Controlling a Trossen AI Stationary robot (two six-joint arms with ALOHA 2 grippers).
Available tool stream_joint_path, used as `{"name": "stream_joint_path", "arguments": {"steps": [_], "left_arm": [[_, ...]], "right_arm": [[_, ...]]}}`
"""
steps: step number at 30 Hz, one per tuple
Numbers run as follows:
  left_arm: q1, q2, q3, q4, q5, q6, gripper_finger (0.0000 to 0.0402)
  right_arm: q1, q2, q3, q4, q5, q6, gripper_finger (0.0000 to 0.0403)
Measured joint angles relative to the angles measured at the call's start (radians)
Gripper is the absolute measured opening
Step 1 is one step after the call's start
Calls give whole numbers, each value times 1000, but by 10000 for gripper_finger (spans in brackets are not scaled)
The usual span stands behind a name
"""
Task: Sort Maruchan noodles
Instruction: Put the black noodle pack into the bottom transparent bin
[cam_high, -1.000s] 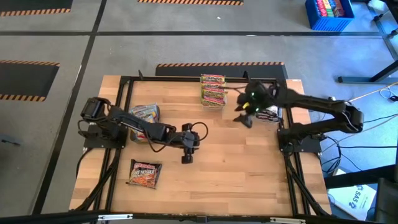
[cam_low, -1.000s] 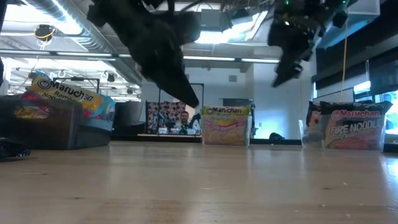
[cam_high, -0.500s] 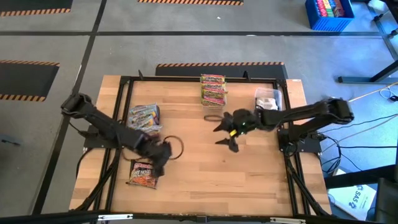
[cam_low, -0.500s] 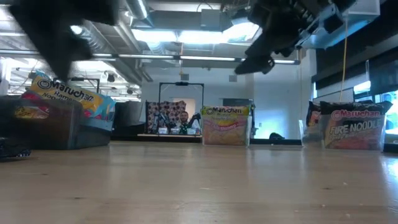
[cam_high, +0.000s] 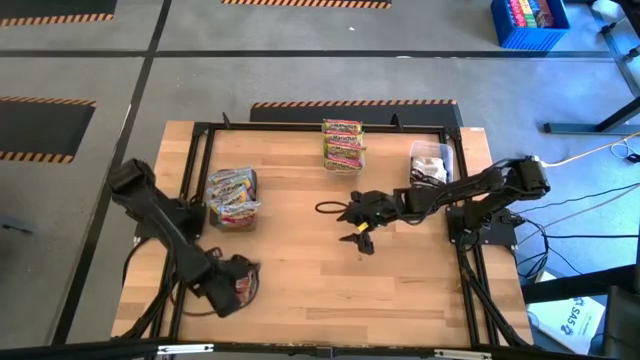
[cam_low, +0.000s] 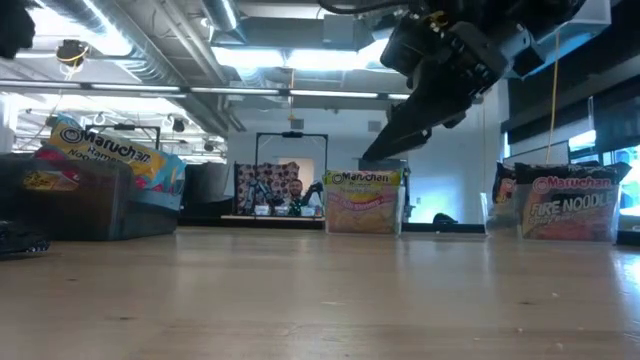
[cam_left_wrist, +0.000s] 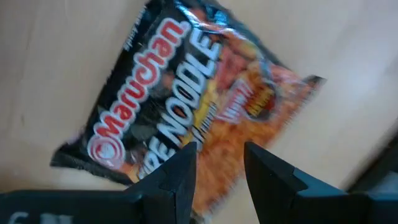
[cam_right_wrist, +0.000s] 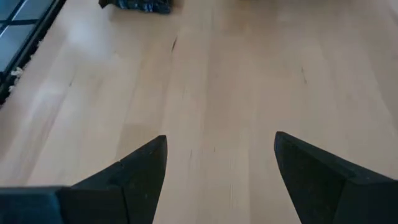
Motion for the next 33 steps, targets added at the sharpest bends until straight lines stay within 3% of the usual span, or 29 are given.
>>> {"name": "stream_joint_path", "arguments": {"steps": [3, 12, 22, 27, 33], "left_arm": [[-5, 71, 0, 8, -31, 56, 127], [166, 179, 10, 111, -88, 549, 127], [406, 186, 0, 461, -208, 1028, 127], [438, 166, 85, 347, -215, 1066, 127], [373, 145, 121, 222, -238, 940, 127]], "right_arm": [[0, 0, 0, 6, 34, -1, 276], [0, 0, 0, -19, 75, 42, 276], [-7, 38, 4, 76, 65, 196, 289], [-30, 127, 1, 125, 20, 333, 317], [-35, 265, 7, 347, -29, 438, 325]]}}
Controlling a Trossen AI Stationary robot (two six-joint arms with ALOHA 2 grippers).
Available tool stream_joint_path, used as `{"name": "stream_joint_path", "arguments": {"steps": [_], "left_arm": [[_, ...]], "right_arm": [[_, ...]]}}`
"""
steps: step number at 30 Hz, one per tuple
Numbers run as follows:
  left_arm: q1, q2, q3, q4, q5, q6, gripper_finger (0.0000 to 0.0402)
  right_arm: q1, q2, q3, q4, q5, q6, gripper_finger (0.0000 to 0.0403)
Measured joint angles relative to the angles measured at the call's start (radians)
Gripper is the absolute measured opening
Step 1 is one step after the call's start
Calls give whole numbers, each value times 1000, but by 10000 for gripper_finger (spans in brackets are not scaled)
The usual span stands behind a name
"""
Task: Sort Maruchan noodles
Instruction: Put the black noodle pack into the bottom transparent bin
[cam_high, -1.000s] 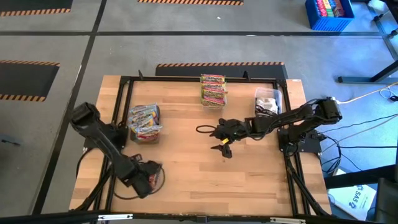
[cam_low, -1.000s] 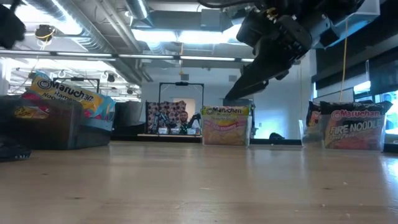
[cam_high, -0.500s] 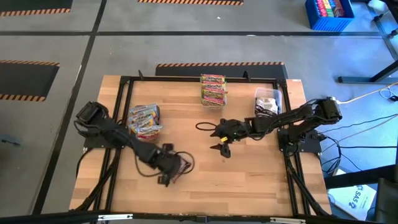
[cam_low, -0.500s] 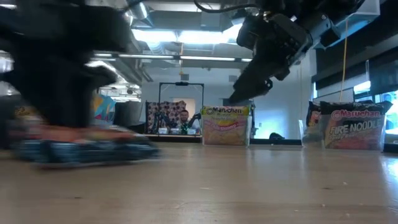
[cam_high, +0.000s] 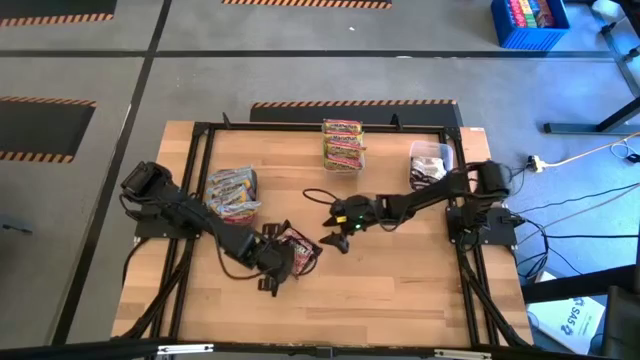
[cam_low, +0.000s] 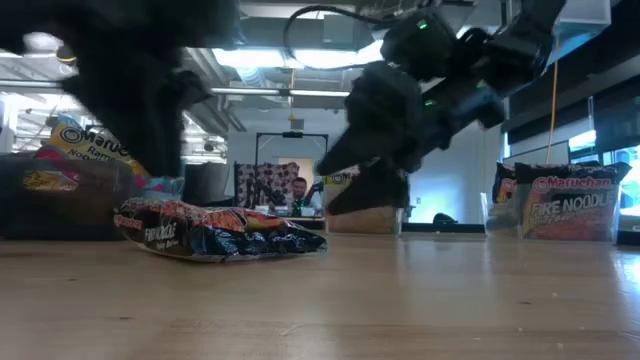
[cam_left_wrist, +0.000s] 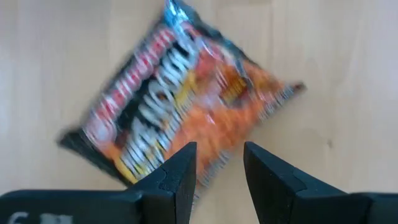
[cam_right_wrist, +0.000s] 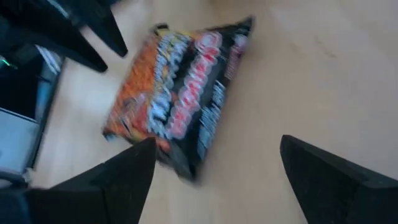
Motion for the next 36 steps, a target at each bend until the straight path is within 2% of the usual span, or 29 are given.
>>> {"name": "stream_joint_path", "arguments": {"steps": [3, 11, 17, 26, 29, 30, 32, 36], "left_arm": [[-55, -2, -23, -16, 2, -95, 127], [-151, -3, -178, 164, -56, -282, 127], [-144, 1, -256, 249, -90, -280, 127], [-117, -3, -305, 346, -92, -231, 127], [-114, -9, -290, 317, -34, -213, 127], [-112, -24, -277, 271, 12, -210, 127], [-122, -74, -250, 191, 25, -233, 127], [-149, -189, -231, 213, -58, -221, 127]], "right_arm": [[-6, 72, 45, 40, -30, 47, 325], [-13, 225, 199, -3, -140, 77, 325], [-40, 265, 240, -7, -190, 86, 325], [-43, 267, 240, -15, -135, 129, 325], [-45, 271, 242, -18, -132, 145, 325], [-45, 271, 242, -19, -131, 145, 325], [-45, 271, 242, -22, -130, 145, 325], [-44, 272, 241, -12, -129, 142, 325]]}}
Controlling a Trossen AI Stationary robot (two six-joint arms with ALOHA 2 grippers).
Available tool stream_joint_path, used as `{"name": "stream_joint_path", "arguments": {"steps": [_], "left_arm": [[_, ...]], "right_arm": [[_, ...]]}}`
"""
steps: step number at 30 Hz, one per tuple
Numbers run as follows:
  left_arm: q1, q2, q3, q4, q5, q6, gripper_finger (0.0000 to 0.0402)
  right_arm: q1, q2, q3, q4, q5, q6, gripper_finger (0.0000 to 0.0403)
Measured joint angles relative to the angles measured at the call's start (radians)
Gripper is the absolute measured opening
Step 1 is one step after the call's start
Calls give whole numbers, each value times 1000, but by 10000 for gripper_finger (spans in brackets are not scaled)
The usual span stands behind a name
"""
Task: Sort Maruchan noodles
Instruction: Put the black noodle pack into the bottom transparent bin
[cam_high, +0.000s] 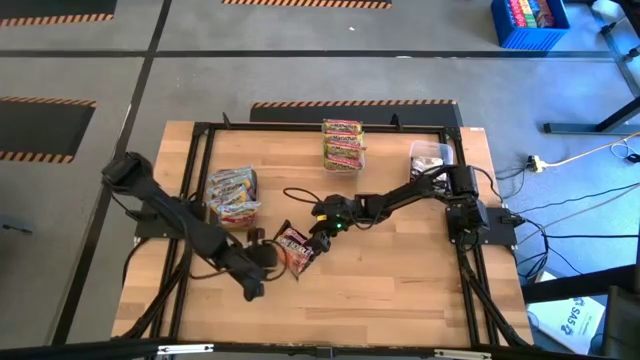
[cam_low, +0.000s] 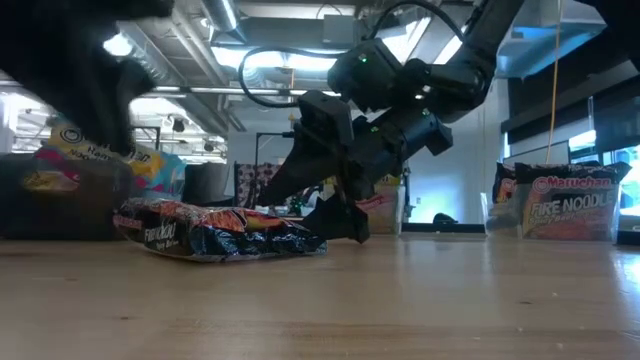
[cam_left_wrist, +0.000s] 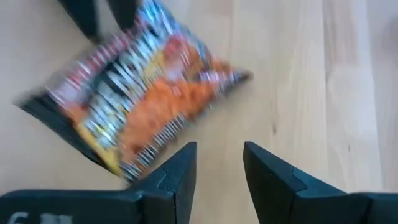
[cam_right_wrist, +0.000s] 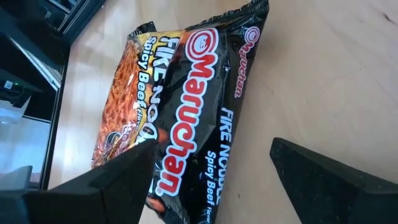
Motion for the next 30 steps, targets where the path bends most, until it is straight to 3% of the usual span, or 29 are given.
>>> {"name": "stream_joint_path", "arguments": {"steps": [5, 11, 16, 30], "left_arm": [[-10, -37, -36, 128, -191, 41, 127], [-11, 64, -115, 262, -186, 35, 127], [-10, 128, -135, 263, -174, 19, 127], [22, 133, -137, 268, -202, 106, 127]], "right_arm": [[0, 1, -1, 6, 0, -17, 325], [0, 2, -2, 11, -15, -35, 325], [-1, 4, -3, 24, -36, -36, 325], [14, 45, 1, 98, -19, -4, 325]]}}
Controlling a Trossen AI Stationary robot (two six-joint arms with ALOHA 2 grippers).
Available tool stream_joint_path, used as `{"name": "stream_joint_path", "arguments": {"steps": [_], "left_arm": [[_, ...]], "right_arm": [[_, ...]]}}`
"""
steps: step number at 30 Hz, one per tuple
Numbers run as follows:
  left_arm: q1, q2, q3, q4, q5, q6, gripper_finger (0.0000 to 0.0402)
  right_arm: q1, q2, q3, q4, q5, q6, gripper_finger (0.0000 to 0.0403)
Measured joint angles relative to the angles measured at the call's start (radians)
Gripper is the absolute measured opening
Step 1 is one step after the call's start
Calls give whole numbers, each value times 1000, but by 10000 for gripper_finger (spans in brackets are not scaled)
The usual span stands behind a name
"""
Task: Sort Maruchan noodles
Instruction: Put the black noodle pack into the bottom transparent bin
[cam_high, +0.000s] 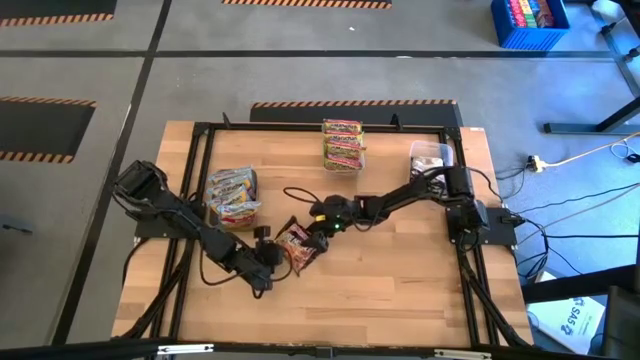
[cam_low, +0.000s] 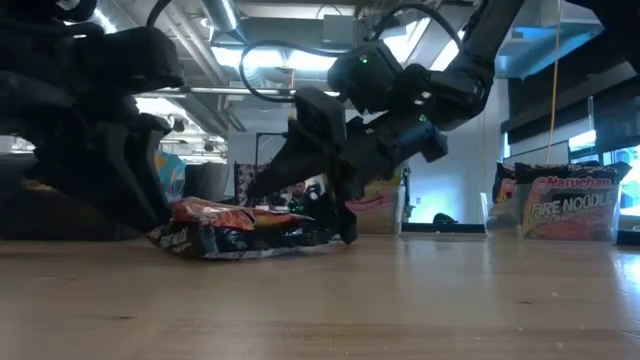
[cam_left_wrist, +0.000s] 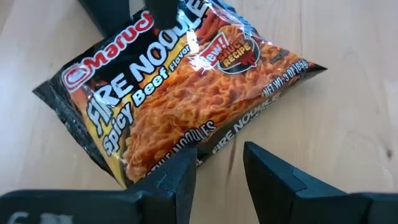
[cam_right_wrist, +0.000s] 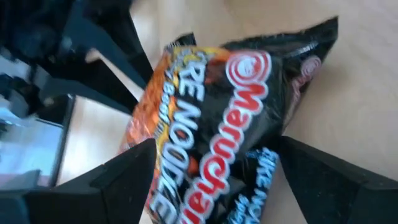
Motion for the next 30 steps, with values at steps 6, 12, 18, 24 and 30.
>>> {"name": "stream_joint_path", "arguments": {"steps": [6, 12, 18, 24, 30], "left_arm": [[9, 47, -2, 17, -24, 44, 128], [10, 100, 1, 45, -90, 68, 128], [11, 106, -1, 83, -113, 94, 128], [38, 108, -2, 98, -177, 97, 128], [51, 108, -3, 104, -186, 97, 128]], "right_arm": [[-1, 9, -1, 53, -18, 35, 325], [5, 10, -3, 69, -42, 16, 325], [11, 18, 10, 103, -58, -54, 308], [3, 19, 26, 59, -53, -112, 283], [-3, 17, 28, 53, -28, -122, 280]]}}
